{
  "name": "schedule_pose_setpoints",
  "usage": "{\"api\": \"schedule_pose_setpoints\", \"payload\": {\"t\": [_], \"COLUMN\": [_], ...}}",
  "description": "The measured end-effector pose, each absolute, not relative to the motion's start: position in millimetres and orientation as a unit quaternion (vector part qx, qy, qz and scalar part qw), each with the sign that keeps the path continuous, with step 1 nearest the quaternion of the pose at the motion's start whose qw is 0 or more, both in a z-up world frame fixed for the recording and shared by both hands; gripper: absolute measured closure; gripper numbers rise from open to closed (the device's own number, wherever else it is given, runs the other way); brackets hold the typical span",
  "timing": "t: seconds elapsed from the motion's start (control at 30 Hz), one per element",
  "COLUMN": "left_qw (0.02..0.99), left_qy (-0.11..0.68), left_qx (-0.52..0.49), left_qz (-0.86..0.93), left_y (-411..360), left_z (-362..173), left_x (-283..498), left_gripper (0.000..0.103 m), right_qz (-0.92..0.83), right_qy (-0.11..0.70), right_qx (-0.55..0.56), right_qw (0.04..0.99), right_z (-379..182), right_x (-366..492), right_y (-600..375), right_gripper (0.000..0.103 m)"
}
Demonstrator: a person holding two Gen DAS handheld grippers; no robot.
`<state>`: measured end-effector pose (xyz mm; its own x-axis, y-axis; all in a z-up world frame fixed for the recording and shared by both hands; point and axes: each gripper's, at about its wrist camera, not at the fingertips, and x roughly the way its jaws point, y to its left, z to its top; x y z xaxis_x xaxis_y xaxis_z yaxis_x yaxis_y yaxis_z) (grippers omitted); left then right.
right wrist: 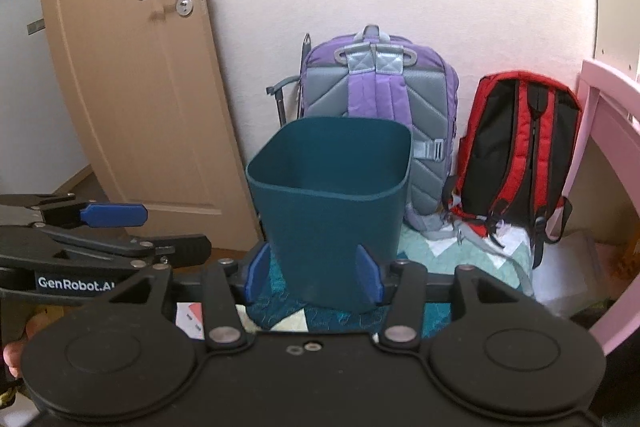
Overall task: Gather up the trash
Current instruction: 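Withdraw both open tools from the teal bin, then lower left tool to a clear plastic bag while right tool reaches the red plastic bag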
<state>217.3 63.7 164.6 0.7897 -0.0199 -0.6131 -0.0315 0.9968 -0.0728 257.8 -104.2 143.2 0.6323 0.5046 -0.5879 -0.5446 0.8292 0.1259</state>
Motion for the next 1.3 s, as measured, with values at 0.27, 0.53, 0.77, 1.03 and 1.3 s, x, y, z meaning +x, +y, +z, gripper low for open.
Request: {"api": "schedule_pose_setpoints", "payload": {"t": [0.27, 0.53, 0.77, 1.03, 1.3], "left_qw": [0.936, 0.910, 0.870, 0.809, 0.722], "left_qy": [0.345, 0.403, 0.473, 0.548, 0.629], "left_qx": [-0.066, -0.093, -0.126, -0.161, -0.198], "left_qz": [-0.013, 0.001, 0.055, 0.136, 0.207], "left_y": [70, 89, 107, 108, 105], "left_z": [106, 4, -100, -215, -329], "left_x": [199, 207, 219, 228, 234], "left_gripper": [0.003, 0.002, 0.002, 0.002, 0.002], "right_qz": [0.304, 0.307, 0.300, 0.273, 0.270], "right_qy": [0.350, 0.418, 0.468, 0.531, 0.567], "right_qx": [-0.040, -0.048, -0.024, -0.004, -0.018], "right_qw": [0.885, 0.854, 0.831, 0.802, 0.778], "right_z": [81, -20, -108, -212, -306], "right_x": [241, 246, 262, 293, 323], "right_y": [-118, -117, -117, -115, -100], "right_gripper": [0.053, 0.052, 0.053, 0.053, 0.053]}}
